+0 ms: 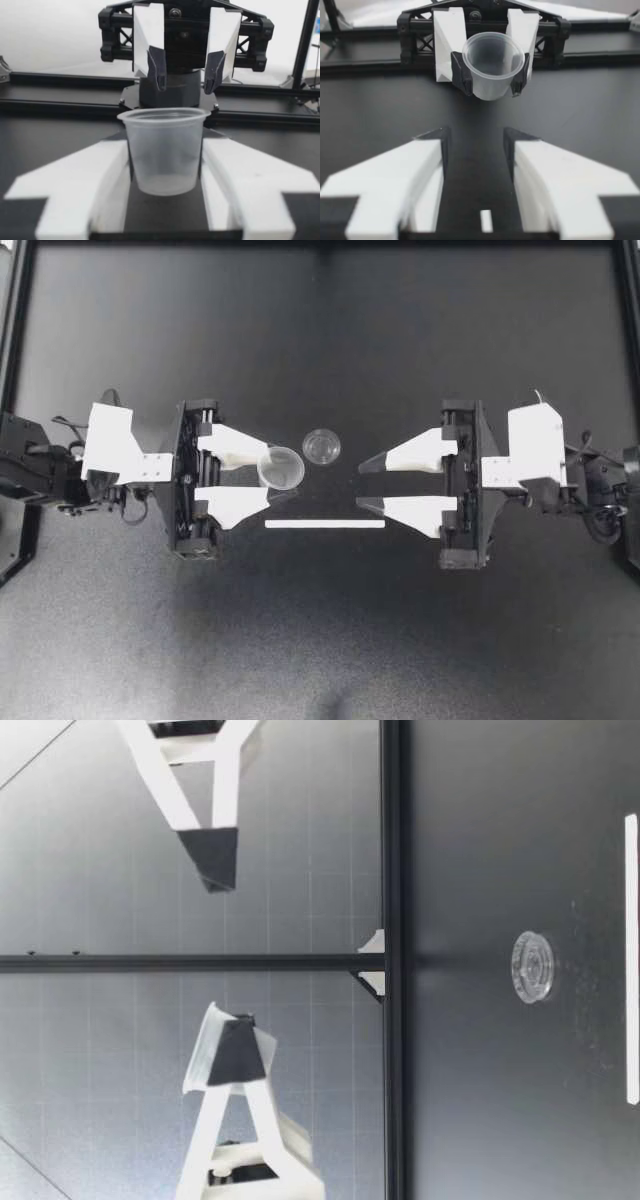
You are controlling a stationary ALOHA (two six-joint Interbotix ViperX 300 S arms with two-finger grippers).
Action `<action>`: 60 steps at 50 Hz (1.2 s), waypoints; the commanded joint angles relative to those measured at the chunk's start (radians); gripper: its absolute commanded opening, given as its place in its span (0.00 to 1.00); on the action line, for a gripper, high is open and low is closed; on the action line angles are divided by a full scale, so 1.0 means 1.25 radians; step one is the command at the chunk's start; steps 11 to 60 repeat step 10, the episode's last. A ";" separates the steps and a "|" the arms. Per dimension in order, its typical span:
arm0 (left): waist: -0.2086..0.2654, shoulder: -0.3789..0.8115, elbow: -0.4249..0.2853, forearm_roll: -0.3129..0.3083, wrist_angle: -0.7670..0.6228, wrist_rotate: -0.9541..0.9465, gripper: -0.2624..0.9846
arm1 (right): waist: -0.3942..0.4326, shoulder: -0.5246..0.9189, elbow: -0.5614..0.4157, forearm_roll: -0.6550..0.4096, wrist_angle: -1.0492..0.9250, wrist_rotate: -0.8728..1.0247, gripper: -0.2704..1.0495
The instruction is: Pick up the plastic cup and open its lid.
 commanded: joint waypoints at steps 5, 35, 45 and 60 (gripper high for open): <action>0.000 -0.021 -0.009 0.001 -0.004 0.000 0.39 | 0.004 -0.010 -0.012 -0.001 -0.004 0.052 0.57; 0.000 -0.022 -0.010 0.001 -0.004 -0.004 0.39 | 0.004 -0.009 -0.010 -0.001 -0.004 0.056 0.57; 0.000 -0.022 -0.010 0.001 -0.004 -0.004 0.39 | 0.004 -0.009 -0.010 -0.001 -0.004 0.056 0.57; 0.000 -0.022 -0.010 0.001 -0.004 -0.004 0.39 | 0.004 -0.009 -0.010 -0.001 -0.004 0.056 0.57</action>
